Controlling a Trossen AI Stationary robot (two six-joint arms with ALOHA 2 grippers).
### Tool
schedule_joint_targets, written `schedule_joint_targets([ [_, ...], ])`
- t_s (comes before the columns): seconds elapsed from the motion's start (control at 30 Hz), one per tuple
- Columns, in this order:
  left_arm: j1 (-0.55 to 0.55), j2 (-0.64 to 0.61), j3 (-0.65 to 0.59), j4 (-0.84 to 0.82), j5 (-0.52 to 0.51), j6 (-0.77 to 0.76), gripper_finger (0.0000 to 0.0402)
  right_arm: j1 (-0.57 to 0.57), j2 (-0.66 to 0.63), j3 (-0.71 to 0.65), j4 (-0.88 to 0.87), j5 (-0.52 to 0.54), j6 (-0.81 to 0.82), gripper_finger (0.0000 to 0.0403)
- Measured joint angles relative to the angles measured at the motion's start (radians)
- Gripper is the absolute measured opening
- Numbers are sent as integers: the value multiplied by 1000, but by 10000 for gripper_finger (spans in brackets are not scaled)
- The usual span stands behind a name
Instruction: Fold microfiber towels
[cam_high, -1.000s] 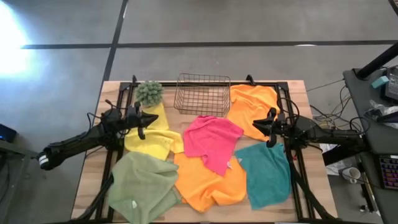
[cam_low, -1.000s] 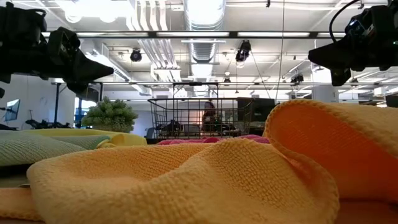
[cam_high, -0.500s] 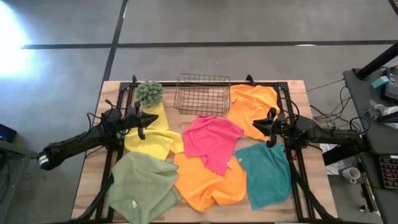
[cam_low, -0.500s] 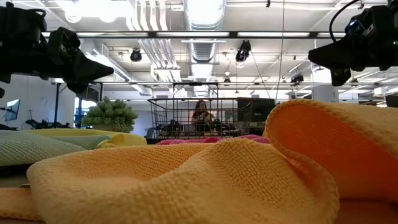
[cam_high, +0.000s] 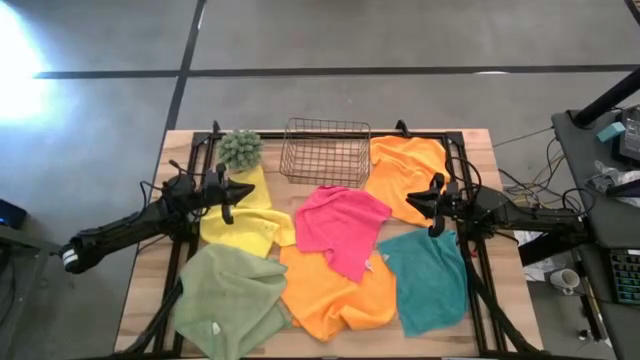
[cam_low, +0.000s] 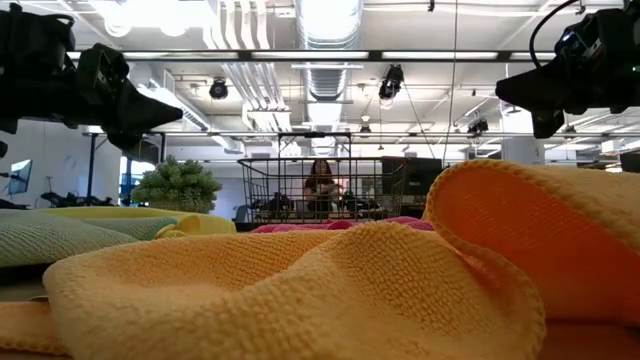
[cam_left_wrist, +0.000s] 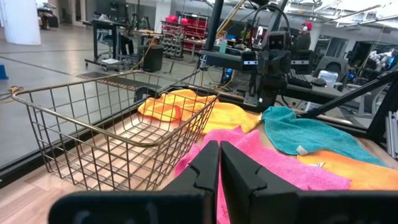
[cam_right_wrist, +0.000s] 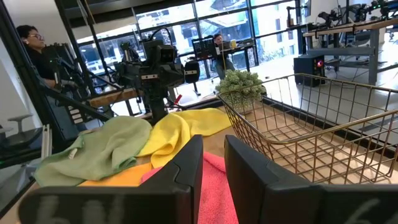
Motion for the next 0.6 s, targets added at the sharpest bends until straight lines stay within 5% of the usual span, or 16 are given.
schedule_joint_targets([
  [0.6,0,0,0,0,0,0,0,0,0,0,26,-8,193,59],
])
